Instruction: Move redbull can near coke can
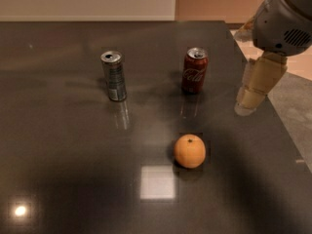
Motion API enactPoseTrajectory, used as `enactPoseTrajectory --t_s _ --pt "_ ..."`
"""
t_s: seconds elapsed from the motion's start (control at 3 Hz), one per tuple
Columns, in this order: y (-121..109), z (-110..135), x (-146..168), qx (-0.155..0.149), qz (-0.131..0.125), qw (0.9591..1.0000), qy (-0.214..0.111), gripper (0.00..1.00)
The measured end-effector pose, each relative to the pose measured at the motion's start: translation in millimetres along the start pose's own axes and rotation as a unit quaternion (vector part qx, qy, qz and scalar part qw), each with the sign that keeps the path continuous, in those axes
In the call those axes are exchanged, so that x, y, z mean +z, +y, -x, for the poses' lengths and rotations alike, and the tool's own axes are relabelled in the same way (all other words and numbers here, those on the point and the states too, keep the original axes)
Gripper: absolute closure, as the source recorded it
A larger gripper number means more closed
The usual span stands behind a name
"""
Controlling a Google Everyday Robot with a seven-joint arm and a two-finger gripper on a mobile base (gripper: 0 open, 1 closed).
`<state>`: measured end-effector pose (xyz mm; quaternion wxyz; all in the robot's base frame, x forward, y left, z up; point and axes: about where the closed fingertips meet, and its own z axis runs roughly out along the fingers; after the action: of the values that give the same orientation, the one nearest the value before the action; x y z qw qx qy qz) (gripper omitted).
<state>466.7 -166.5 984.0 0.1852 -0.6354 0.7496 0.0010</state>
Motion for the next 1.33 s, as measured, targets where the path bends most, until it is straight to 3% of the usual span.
enactPoseTrajectory --t_s 0.67,1.33 --pt "-28 80 30 -0.032 0.011 0.9978 -0.058 0.0" --pt "-41 154 68 -0.031 0.015 0.995 -0.094 0.0"
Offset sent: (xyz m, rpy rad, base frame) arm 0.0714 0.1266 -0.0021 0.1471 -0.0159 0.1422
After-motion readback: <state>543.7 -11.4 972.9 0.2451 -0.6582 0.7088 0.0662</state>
